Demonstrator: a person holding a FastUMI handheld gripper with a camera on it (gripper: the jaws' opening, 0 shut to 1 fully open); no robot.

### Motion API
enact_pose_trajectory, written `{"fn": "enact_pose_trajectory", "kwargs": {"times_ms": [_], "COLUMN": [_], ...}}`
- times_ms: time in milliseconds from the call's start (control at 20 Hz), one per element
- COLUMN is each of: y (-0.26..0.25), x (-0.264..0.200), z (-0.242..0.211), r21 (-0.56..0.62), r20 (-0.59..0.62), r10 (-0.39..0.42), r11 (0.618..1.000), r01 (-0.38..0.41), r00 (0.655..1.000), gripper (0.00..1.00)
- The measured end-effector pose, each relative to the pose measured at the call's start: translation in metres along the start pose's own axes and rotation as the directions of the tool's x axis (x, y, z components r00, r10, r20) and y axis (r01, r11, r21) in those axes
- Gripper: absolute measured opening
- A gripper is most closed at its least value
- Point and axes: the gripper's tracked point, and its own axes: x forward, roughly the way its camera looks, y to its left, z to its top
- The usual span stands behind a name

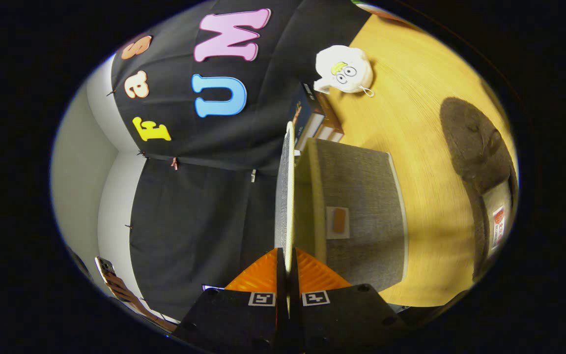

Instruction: Open the storage box then place both shoes into the box .Put the left shoe in first, then the right shoe, with the right side of both shoes facing outward in a uniform manner.

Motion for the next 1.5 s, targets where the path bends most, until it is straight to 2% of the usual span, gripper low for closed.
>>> {"fn": "enact_pose_trajectory", "kwargs": {"times_ms": [200,400,600,650,800,1050,1100,1200,1300,1350,1400,1500], "y": [0.047,0.092,0.135,0.142,0.160,0.168,0.171,0.173,0.170,0.168,0.165,0.166], "x": [0.012,0.039,0.076,0.087,0.116,0.164,0.170,0.178,0.184,0.187,0.187,0.188], "z": [-0.004,-0.023,-0.041,-0.047,-0.067,-0.094,-0.100,-0.109,-0.114,-0.112,-0.112,-0.109], "r21": [-0.101,-0.251,-0.319,-0.347,-0.407,-0.437,-0.429,-0.426,-0.434,-0.435,-0.436,-0.445], "r20": [0.013,0.007,-0.015,-0.027,-0.070,-0.144,-0.161,-0.180,-0.188,-0.187,-0.183,-0.166], "r10": [-0.003,-0.031,-0.020,-0.019,-0.013,-0.020,-0.014,-0.014,-0.028,-0.032,-0.034,-0.031], "r11": [0.995,0.967,0.948,0.938,0.913,0.898,0.901,0.902,0.899,0.899,0.898,0.894], "r01": [0.004,0.032,0.014,0.009,-0.016,-0.045,-0.057,-0.065,-0.058,-0.054,-0.050,-0.047], "r00": [1.000,0.999,1.000,0.999,0.997,0.989,0.987,0.984,0.982,0.982,0.983,0.986], "gripper": [0.05,0.07,0.07,0.12,0.16,0.24,0.29,0.48,0.74,0.91,0.95,0.96]}}
